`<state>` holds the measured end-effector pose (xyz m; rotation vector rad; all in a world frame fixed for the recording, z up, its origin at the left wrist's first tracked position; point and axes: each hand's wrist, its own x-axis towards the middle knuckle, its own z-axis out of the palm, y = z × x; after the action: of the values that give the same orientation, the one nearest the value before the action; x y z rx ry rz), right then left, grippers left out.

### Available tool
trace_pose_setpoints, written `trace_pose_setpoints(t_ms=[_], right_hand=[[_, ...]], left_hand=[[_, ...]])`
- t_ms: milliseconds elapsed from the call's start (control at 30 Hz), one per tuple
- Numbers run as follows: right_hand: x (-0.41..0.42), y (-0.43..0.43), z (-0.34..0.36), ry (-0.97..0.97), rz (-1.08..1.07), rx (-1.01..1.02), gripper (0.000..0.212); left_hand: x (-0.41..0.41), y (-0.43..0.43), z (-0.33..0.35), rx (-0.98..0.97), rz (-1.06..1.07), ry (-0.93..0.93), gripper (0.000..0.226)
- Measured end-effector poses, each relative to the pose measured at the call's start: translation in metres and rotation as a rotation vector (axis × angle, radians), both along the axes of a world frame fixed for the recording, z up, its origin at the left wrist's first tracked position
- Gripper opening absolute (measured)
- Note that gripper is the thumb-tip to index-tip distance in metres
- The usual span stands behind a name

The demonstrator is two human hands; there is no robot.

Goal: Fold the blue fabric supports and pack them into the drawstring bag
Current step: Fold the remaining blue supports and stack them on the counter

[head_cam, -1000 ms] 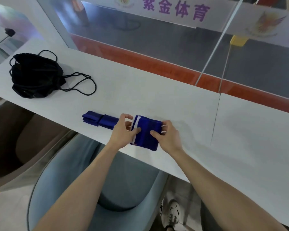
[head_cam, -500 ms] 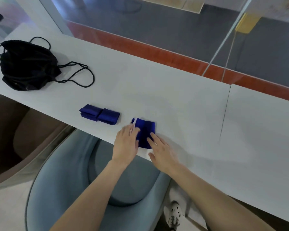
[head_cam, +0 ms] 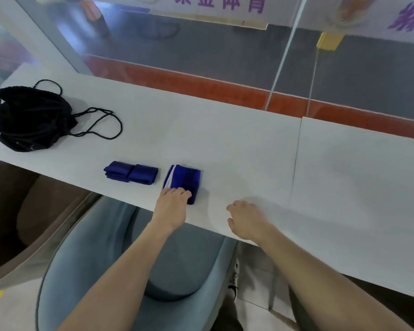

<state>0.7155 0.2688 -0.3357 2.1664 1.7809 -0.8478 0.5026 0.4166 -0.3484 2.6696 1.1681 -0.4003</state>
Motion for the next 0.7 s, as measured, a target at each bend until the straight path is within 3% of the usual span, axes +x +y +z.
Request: trace_pose_setpoints(t_ms=[100,267,467,700], right_hand=[[0.03,-0.051,0.014,0.028,-0.142,-0.038,0.041],[0.072,-0.192,0.033,0.097,-0.49,-0.045,0.043],[0.099,-0.4,0.058,0.056,-0.793,0.006,0.045],[0.14,-0.622,0.081,-0.008,-0.933,0.045,0.04]], left_hand=[[0.042,-0.031,0.036,-0.1,-0.065,0.092,0.044],[0.134,-0.115,0.062,-0.163,-0.388,0.286,0.047],[0.237,-0.265,0.08,-0.047,-0.686,0.298,0.041],[0.28,-0.447,0.098,-0.015,-0.745,0.305,0.041]])
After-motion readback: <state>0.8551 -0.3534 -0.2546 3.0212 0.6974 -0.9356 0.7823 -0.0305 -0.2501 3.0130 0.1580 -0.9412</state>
